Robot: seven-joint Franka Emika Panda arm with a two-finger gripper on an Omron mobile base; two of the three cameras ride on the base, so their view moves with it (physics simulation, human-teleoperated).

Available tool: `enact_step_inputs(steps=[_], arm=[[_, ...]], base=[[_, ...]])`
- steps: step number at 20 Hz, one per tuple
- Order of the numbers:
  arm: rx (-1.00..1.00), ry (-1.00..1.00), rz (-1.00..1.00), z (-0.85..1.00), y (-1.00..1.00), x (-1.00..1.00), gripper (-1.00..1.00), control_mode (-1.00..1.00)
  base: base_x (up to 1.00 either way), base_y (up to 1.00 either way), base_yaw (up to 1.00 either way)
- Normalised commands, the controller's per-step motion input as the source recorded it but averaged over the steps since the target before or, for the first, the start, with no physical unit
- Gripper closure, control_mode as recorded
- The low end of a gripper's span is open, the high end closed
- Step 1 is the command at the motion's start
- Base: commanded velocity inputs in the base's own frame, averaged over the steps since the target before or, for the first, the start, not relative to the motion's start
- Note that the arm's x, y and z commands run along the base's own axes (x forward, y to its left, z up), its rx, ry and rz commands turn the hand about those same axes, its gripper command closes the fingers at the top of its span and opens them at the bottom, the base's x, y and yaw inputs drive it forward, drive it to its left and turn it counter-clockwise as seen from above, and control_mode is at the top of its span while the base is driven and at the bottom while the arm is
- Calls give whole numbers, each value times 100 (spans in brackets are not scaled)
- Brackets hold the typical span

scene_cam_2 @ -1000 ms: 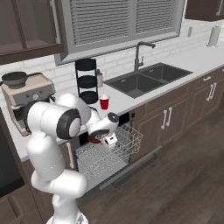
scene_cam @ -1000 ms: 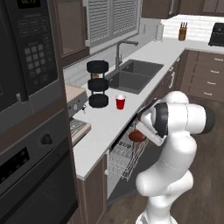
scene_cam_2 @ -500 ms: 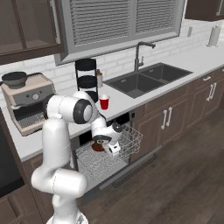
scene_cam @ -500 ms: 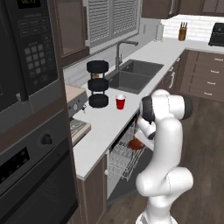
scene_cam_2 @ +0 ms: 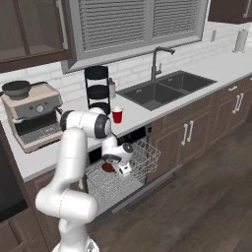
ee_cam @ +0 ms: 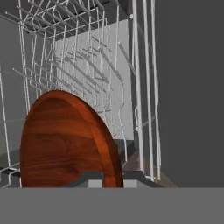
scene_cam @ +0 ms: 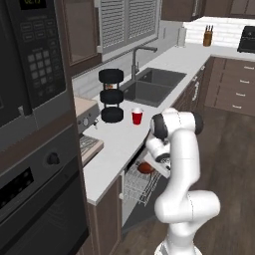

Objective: Pick up the cup and bowl from the counter, place them in the dishwasher, and close the dishwasher door.

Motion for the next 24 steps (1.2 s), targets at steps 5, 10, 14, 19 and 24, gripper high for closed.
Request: enact_step_inputs(steps=[5, 10, 14, 19, 24], arm=[[0, 13, 0, -63, 13, 60, 100, -100], [0, 6, 0, -41, 0, 29, 100, -100], [-1, 2, 0, -54, 10, 2, 100, -100], [0, 0, 0, -77, 18, 2, 100, -100], [0, -1, -1, -34, 34, 8, 100, -100]], base=[[0, 0, 0], [0, 0, 0], [0, 0, 0], [0, 0, 0], [0, 0, 0]])
